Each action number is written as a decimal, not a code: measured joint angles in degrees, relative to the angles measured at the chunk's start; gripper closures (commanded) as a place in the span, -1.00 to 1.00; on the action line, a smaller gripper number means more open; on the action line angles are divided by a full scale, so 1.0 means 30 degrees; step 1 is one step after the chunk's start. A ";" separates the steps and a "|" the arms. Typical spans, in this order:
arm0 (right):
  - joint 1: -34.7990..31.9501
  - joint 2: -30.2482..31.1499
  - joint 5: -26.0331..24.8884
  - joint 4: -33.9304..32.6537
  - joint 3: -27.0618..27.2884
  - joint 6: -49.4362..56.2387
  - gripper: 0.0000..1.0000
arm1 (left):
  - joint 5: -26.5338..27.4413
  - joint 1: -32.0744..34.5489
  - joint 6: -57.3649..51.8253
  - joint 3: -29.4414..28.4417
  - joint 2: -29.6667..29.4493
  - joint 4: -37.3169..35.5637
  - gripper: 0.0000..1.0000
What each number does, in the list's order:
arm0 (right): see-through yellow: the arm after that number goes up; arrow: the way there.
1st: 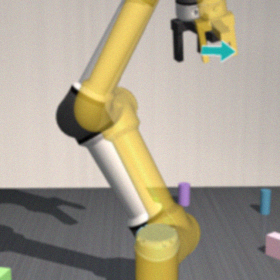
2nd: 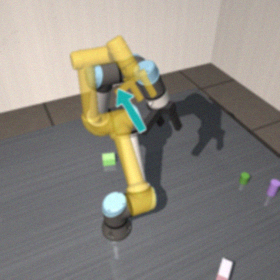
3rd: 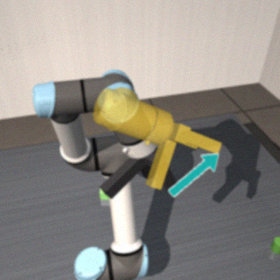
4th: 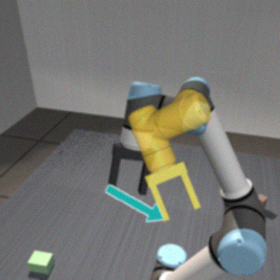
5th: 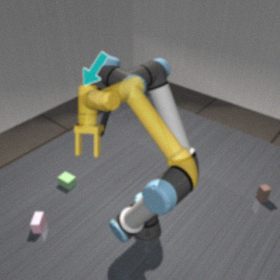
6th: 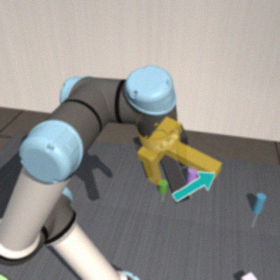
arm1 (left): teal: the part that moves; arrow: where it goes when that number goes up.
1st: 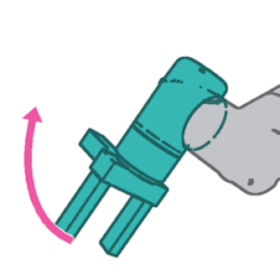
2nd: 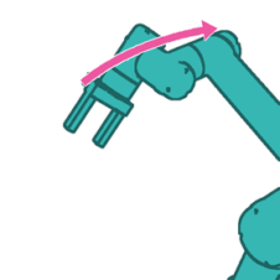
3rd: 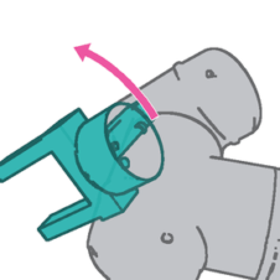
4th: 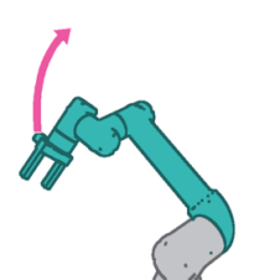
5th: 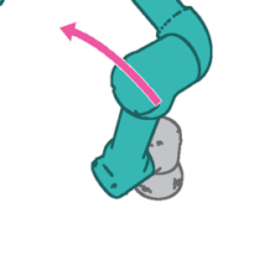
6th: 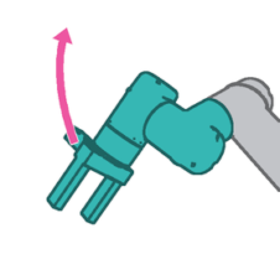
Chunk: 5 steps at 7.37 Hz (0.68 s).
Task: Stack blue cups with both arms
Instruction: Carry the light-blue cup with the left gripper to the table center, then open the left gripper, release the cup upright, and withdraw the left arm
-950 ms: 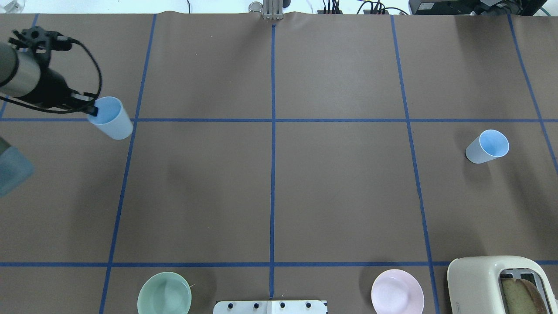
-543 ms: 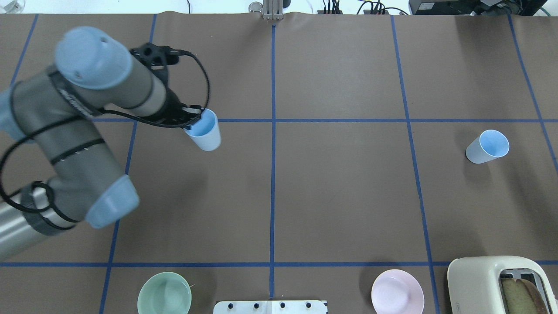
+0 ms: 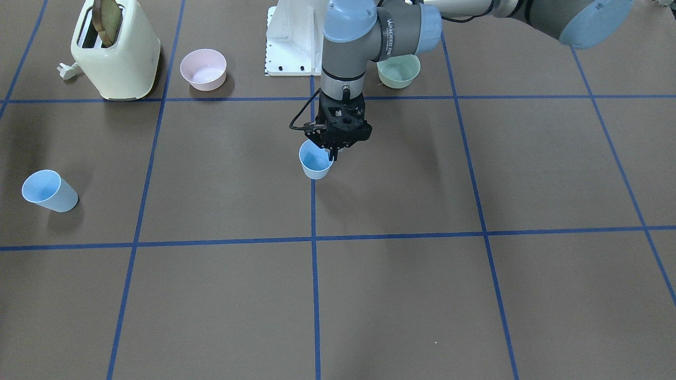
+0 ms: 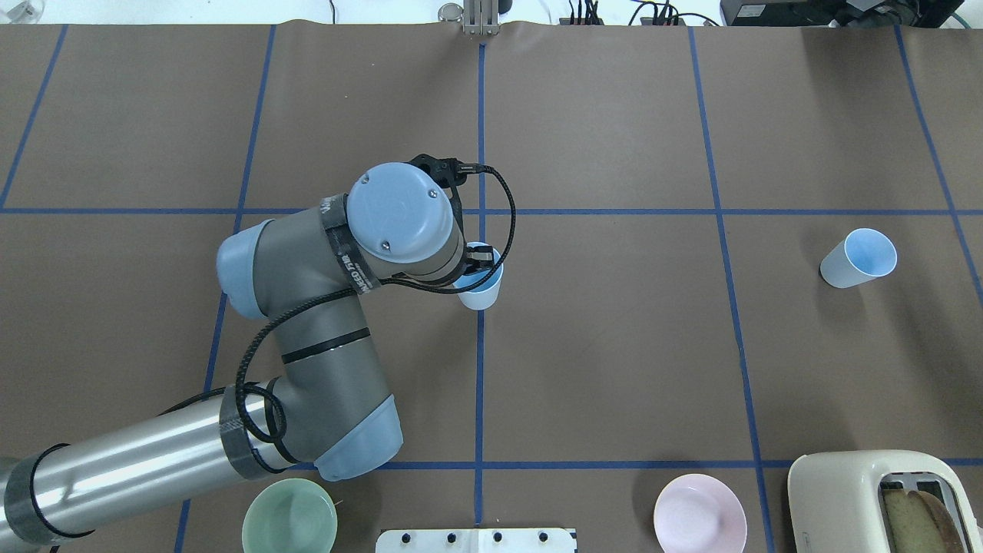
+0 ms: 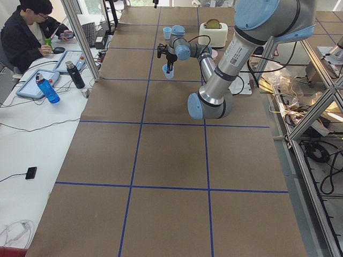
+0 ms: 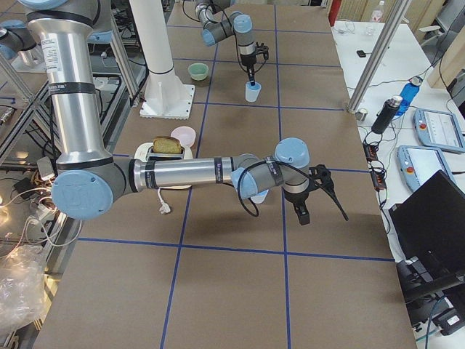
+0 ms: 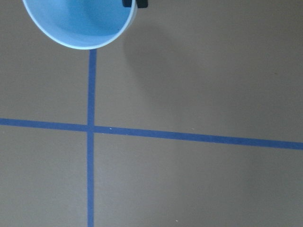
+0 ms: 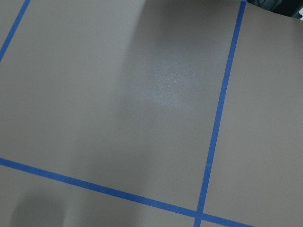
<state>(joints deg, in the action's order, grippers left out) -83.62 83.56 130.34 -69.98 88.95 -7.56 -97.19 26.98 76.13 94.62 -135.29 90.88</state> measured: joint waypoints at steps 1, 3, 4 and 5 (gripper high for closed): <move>0.0005 -0.0020 0.0000 -0.0012 0.0000 -0.0041 -1.00 | 0.0572 -0.0343 0.0051 -0.0469 -0.0111 0.0478 1.00; 0.0009 -0.0052 0.0000 -0.0022 -0.0003 -0.0099 -1.00 | 0.1003 -0.0555 0.0026 -0.0816 -0.0115 0.0893 1.00; 0.0010 -0.0067 0.0000 -0.0023 -0.0008 -0.0110 -1.00 | 0.1095 -0.0572 -0.0013 -0.0847 -0.0078 0.0941 1.00; 0.0009 -0.0074 0.0000 -0.0024 -0.0013 -0.0114 -1.00 | 0.1292 -0.0589 -0.0056 -0.0866 0.0004 0.0964 1.00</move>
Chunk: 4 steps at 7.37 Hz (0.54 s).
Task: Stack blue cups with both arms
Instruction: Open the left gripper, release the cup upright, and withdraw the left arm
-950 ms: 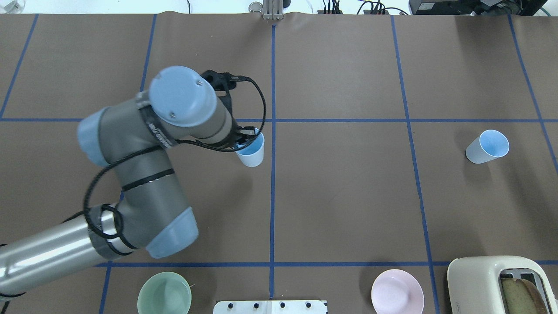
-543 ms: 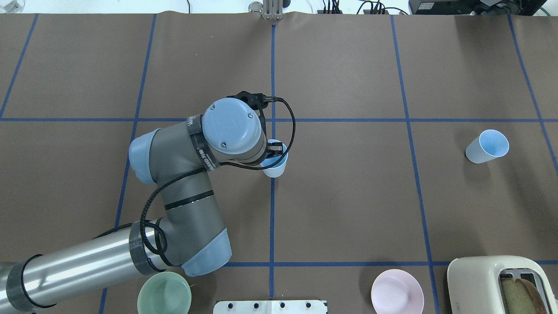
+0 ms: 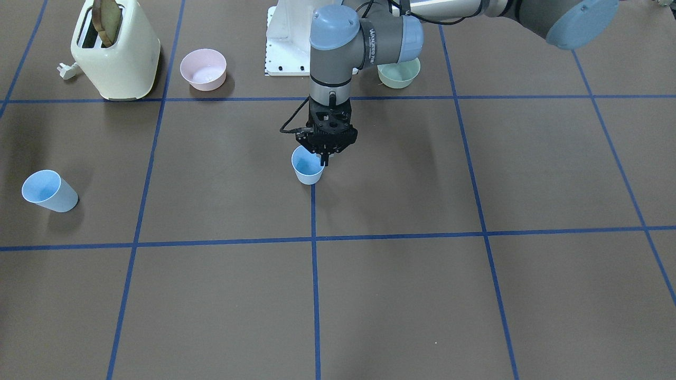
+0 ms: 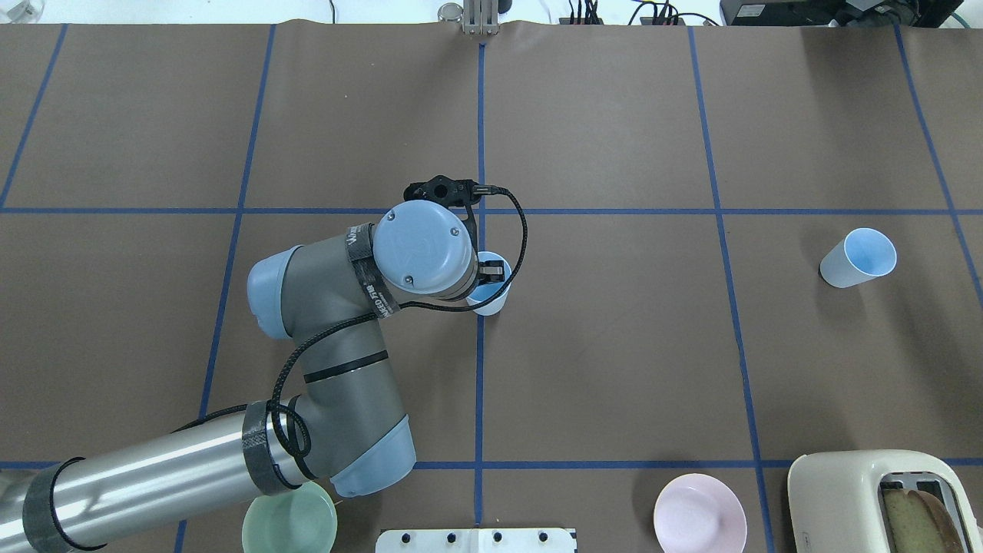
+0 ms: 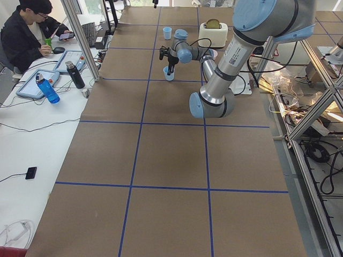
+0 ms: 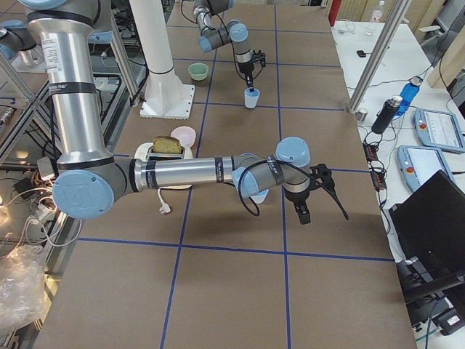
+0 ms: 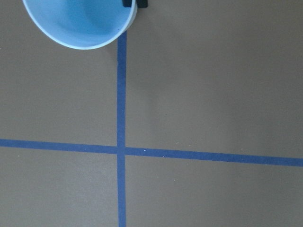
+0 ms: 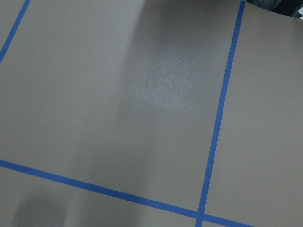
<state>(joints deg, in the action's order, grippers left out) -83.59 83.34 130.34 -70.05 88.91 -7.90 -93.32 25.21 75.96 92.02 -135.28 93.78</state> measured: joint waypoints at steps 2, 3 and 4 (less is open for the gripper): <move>0.0001 -0.0005 0.0000 0.0000 -0.0012 -0.0002 -1.00 | 0.0352 -0.0019 -0.0055 -0.0040 0.0139 0.0026 0.90; 0.0001 -0.0007 0.0000 -0.0001 -0.0015 -0.0002 -1.00 | 0.0403 -0.0024 -0.0062 -0.0049 0.0187 0.0036 0.53; 0.0001 -0.0006 0.0000 -0.0001 -0.0016 -0.0002 -1.00 | 0.0421 -0.0025 -0.0065 -0.0056 0.0217 0.0048 0.12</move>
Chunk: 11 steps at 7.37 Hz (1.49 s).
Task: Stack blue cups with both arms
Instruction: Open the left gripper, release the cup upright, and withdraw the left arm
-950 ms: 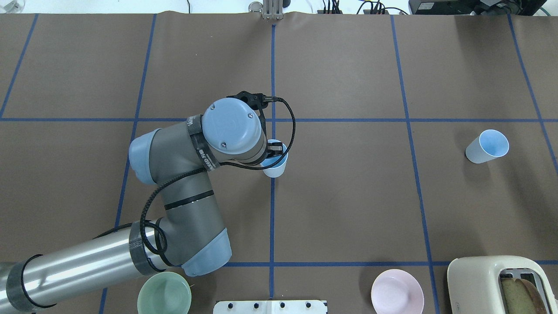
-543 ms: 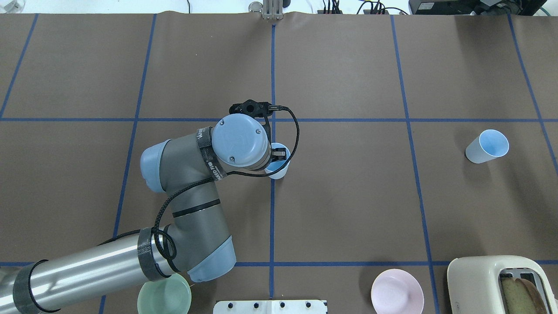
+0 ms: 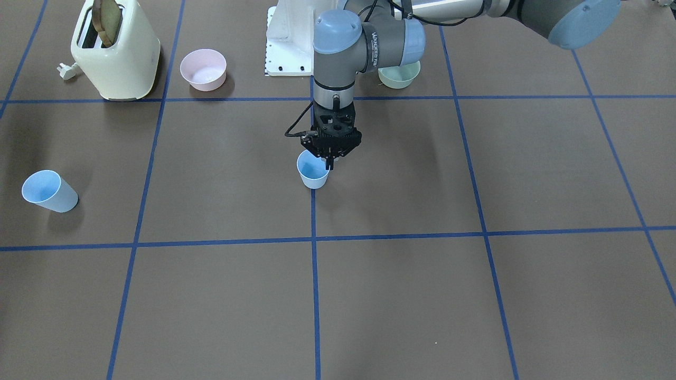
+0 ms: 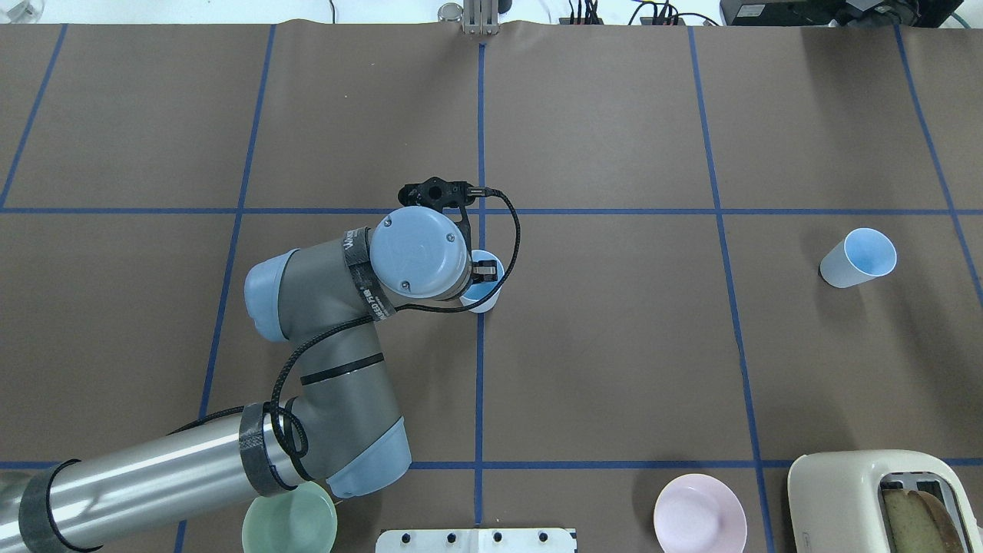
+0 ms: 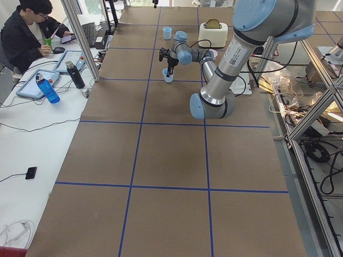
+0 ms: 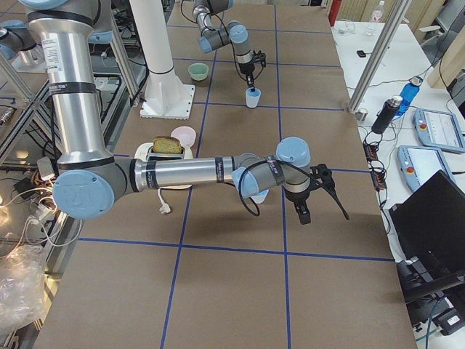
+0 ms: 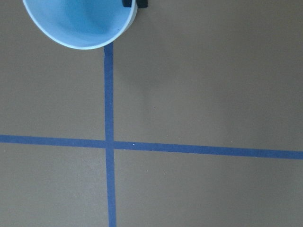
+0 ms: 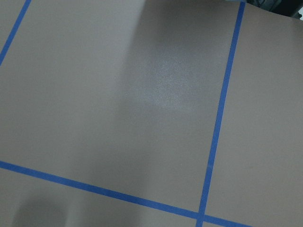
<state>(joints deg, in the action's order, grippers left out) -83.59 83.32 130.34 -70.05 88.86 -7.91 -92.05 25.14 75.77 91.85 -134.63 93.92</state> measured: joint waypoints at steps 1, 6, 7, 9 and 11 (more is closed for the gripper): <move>0.0000 0.0000 0.0000 0.0000 -0.0001 0.0000 -1.00 | 0.0007 -0.0011 0.0005 0.0003 0.0029 0.0007 -0.29; 0.0026 -0.0009 0.0006 0.0000 0.0010 -0.0040 -1.00 | -0.0683 0.0857 -0.1397 0.2492 0.0959 -0.0365 -0.96; 0.0028 -0.0019 0.0061 0.0000 0.0076 -0.0187 -1.00 | -0.2007 0.2017 -0.2643 0.3529 0.2014 -0.0465 -0.96; 0.0254 0.0032 0.0218 -0.0080 0.0696 -0.1177 -1.00 | -0.5985 0.6084 -0.6748 0.4833 0.4576 -0.0498 -0.96; 0.1393 0.0230 0.0179 -0.0237 0.2067 -0.3413 -1.00 | -0.9226 1.0880 -1.3154 0.4673 0.7171 -0.0705 -0.96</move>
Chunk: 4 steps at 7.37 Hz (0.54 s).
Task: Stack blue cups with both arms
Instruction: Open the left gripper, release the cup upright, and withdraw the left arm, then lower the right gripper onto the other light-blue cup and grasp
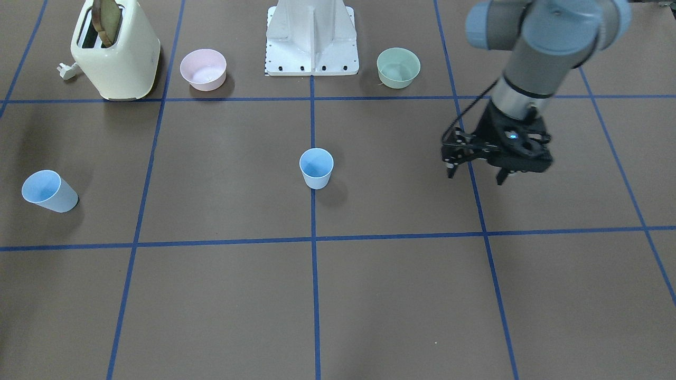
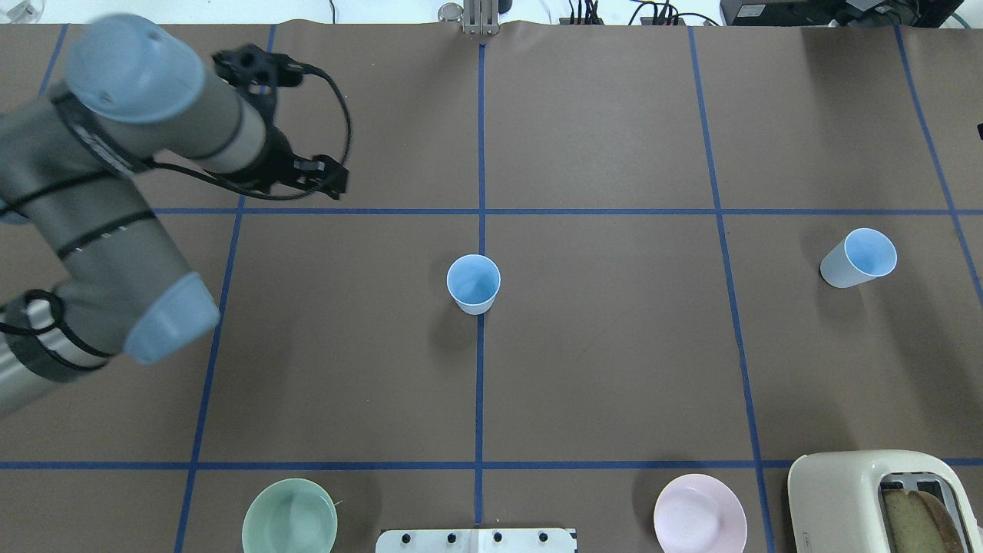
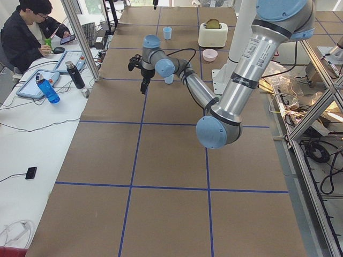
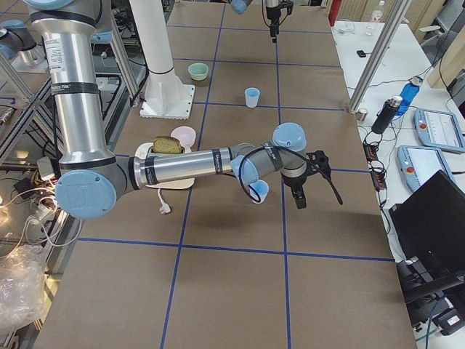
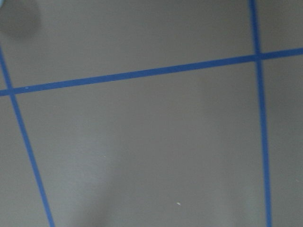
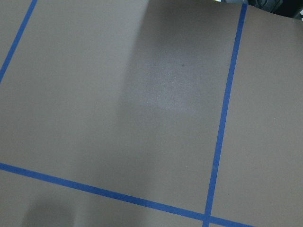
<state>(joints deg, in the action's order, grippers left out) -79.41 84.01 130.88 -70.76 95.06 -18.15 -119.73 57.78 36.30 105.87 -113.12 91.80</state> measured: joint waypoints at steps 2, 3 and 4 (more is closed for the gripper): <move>0.1553 0.0417 -0.0408 -0.0029 0.0912 -0.2051 -1.00 | -0.1816 0.4728 -0.7276 -0.1628 0.1949 -0.0728 -0.96; 0.2172 0.0901 -0.0693 -0.0010 0.1189 -0.2365 -1.00 | -0.2400 0.6788 -1.0737 -0.2901 0.2747 -0.0819 -0.96; 0.2643 0.1641 -0.0911 0.0058 0.1533 -0.2396 -1.00 | -0.2758 0.8401 -1.3655 -0.4077 0.3589 -0.0804 -0.96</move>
<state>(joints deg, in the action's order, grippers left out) -71.48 88.94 128.14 -70.59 99.66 -25.34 -128.01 82.98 -4.66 93.64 -102.35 89.39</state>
